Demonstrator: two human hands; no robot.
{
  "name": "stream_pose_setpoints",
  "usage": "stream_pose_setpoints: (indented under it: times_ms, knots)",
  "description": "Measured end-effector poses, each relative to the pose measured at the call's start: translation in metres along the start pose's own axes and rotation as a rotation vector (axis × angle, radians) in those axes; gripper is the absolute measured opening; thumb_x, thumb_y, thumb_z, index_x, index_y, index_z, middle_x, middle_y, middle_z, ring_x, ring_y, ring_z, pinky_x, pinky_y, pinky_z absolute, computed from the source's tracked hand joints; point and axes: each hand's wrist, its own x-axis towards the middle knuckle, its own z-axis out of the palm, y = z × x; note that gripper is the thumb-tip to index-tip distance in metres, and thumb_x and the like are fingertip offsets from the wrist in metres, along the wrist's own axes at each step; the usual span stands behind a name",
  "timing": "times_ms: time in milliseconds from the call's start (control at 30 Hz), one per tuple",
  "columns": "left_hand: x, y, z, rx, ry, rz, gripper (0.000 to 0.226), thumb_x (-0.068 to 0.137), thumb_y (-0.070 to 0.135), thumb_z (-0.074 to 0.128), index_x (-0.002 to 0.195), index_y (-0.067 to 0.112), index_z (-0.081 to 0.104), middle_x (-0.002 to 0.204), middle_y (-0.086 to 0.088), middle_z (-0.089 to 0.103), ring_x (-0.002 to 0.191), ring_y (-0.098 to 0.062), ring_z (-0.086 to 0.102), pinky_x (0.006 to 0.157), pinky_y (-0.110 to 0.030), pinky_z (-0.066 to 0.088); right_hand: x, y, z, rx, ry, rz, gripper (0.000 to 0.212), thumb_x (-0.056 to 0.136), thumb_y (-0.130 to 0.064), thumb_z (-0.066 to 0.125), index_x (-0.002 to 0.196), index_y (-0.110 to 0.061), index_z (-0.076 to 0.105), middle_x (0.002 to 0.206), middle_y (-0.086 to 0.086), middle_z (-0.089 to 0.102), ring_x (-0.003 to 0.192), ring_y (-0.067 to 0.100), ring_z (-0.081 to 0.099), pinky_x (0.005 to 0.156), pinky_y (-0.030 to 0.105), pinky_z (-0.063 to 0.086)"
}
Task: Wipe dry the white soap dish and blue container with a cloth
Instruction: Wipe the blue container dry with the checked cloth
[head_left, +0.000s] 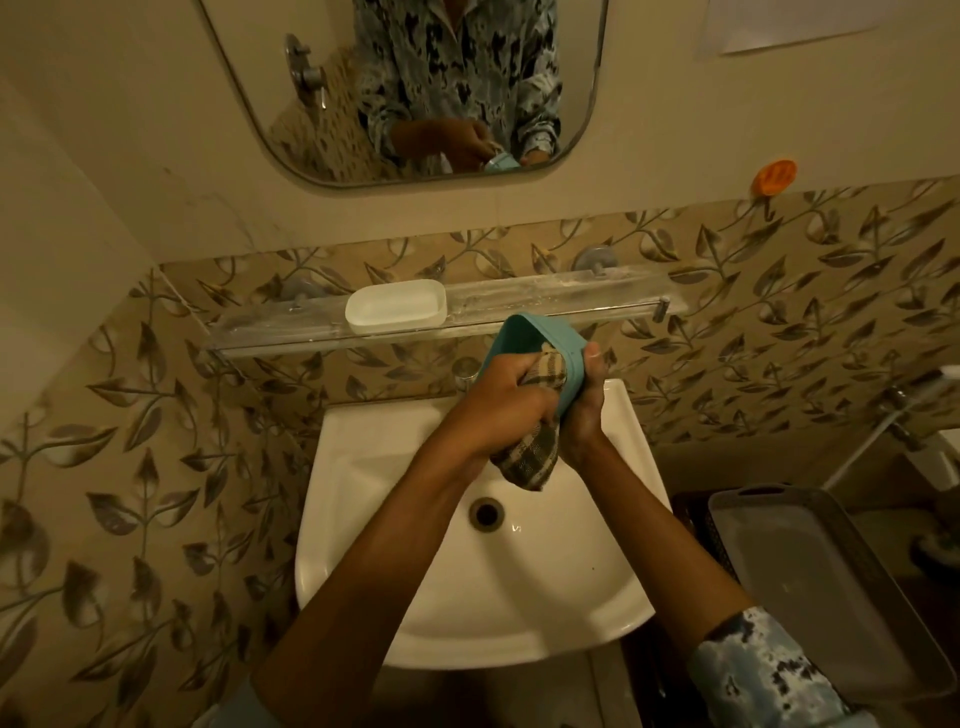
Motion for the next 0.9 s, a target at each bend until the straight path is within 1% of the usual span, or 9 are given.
stream_pose_setpoints:
  times_ms: [67,200,267,400,533,600,667,800,900]
  knots:
    - [-0.002,-0.006,0.004,-0.018,0.004,0.006,0.051,0.081,0.002,0.054,0.129,0.022,0.053,0.116,-0.004,0.058,0.105,-0.018,0.055,0.080,-0.029,0.049,0.000,-0.003,0.001,-0.019,0.008,-0.017,0.086,0.054,-0.078,0.066,0.112,-0.015,0.059,0.095,0.000,0.075,0.091,0.014,0.069,0.075,0.027,0.056]
    - [-0.009,-0.031,0.015,0.591,0.074,0.081,0.026,0.085,0.014,0.057,0.110,0.018,0.054,0.095,-0.002,0.055,0.085,-0.016,0.054,0.063,-0.021,0.045,0.004,-0.012,-0.001,-0.114,0.041,-0.054,0.088,0.054,-0.083,0.062,0.114,-0.018,0.059,0.098,-0.003,0.073,0.094,0.013,0.066,0.079,0.030,0.053]
    - [-0.011,-0.037,0.015,0.648,0.048,0.037,0.022,0.084,0.015,0.056,0.105,0.016,0.054,0.094,-0.007,0.058,0.082,-0.020,0.058,0.066,-0.028,0.051,0.004,-0.013,-0.002,-0.176,0.024,-0.051,0.087,0.055,-0.083,0.061,0.114,-0.019,0.059,0.100,-0.005,0.073,0.095,0.013,0.065,0.081,0.031,0.052]
    - [-0.005,-0.022,0.001,0.293,-0.146,-0.085,0.020,0.084,0.008,0.052,0.103,0.013,0.056,0.095,-0.006,0.060,0.087,-0.018,0.059,0.068,-0.028,0.050,-0.005,0.000,-0.010,-0.263,-0.005,-0.036,0.081,0.065,-0.078,0.059,0.118,-0.017,0.059,0.109,0.000,0.071,0.103,0.019,0.065,0.086,0.033,0.052]
    - [-0.001,-0.016,-0.016,-0.368,-0.211,-0.285,0.051,0.074,0.006,0.052,0.125,0.008,0.053,0.112,-0.018,0.063,0.098,-0.028,0.061,0.077,-0.036,0.052,-0.018,0.011,-0.019,-0.265,-0.005,0.013,0.094,0.059,-0.077,0.066,0.121,-0.007,0.055,0.114,0.015,0.065,0.105,0.027,0.063,0.090,0.039,0.050]
    - [-0.002,-0.019,-0.020,-0.751,-0.216,-0.428,0.050,0.071,0.010,0.051,0.121,0.005,0.056,0.106,-0.019,0.064,0.091,-0.029,0.062,0.072,-0.034,0.053,-0.022,0.010,-0.020,-0.287,-0.004,0.020,0.089,0.060,-0.076,0.066,0.119,-0.010,0.057,0.112,0.012,0.066,0.103,0.025,0.064,0.088,0.038,0.051]
    - [0.000,-0.024,-0.022,-0.991,-0.192,-0.484,0.051,0.067,0.012,0.051,0.116,0.003,0.058,0.104,-0.019,0.065,0.089,-0.029,0.063,0.066,-0.032,0.055,-0.025,0.008,-0.022,-0.344,-0.016,0.035,0.083,0.061,-0.076,0.066,0.117,-0.015,0.057,0.108,0.004,0.070,0.101,0.022,0.065,0.086,0.035,0.053]
    - [-0.002,-0.034,-0.017,-1.121,-0.095,-0.500,0.048,0.072,0.014,0.051,0.118,0.003,0.057,0.109,-0.021,0.066,0.097,-0.032,0.062,0.073,-0.037,0.053,-0.033,0.009,-0.021,-0.337,-0.050,0.073,0.080,0.062,-0.078,0.062,0.116,-0.020,0.054,0.104,-0.009,0.073,0.098,0.011,0.067,0.082,0.026,0.054]
    - [-0.011,-0.038,0.004,-0.812,-0.096,-0.356,0.043,0.080,0.014,0.048,0.122,0.013,0.055,0.114,-0.016,0.065,0.101,-0.030,0.061,0.077,-0.039,0.054,-0.034,0.013,-0.021,-0.312,0.003,0.091,0.079,0.065,-0.074,0.064,0.119,-0.016,0.059,0.113,0.005,0.070,0.108,0.024,0.063,0.094,0.042,0.050]
